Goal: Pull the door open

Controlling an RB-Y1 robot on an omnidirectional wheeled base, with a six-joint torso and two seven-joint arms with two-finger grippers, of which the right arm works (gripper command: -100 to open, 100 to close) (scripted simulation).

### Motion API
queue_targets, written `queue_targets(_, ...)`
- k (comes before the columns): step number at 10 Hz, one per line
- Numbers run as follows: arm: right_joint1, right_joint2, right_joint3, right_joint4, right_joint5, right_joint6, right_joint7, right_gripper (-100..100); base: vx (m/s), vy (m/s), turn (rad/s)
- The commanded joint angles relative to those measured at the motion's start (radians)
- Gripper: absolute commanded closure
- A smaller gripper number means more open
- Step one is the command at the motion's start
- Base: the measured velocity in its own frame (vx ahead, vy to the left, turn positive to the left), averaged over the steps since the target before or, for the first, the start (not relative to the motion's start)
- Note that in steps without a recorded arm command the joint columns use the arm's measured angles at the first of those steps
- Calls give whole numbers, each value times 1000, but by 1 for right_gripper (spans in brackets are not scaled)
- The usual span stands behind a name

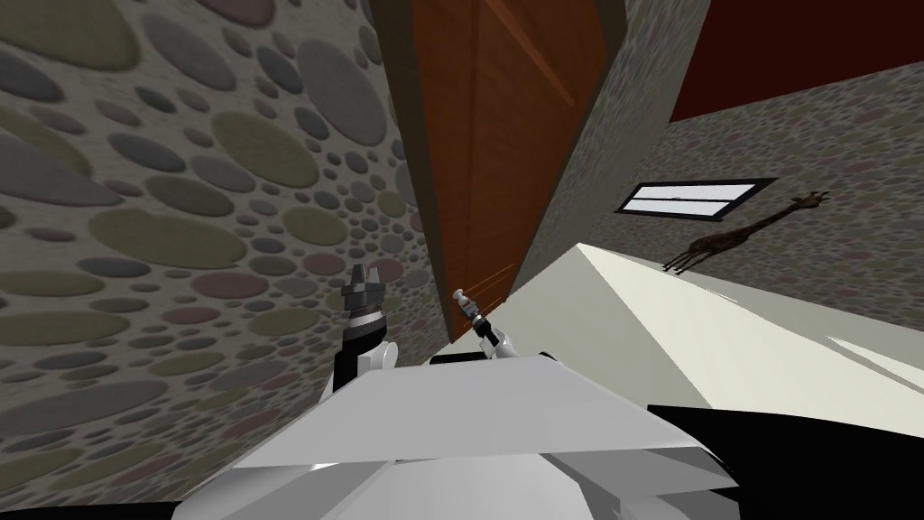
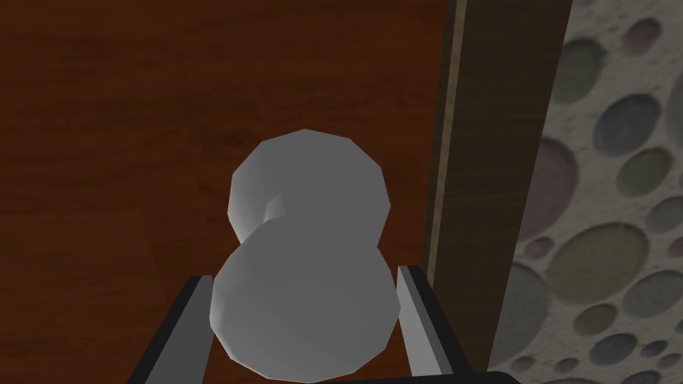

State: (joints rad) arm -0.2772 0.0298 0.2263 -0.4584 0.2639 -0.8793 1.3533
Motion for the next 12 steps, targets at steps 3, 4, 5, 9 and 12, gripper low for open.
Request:
queue_targets(3, 1, 0, 0, 0, 0, 0, 0, 100, 0, 0, 0)
queue_targets(4, 4, -7, 1, -5, -15, 0, -34, 100, -57, -25, 74)
queue_targets(5, 6, -9, 1, -7, -19, 0, -45, 100, -76, -38, 65)
queue_targets(9, 15, -24, 3, -20, -53, -1, -123, 100, -65, -30, 60)
queue_targets(12, 25, -38, 4, -32, -87, -1, -199, 100, -77, -33, 100)
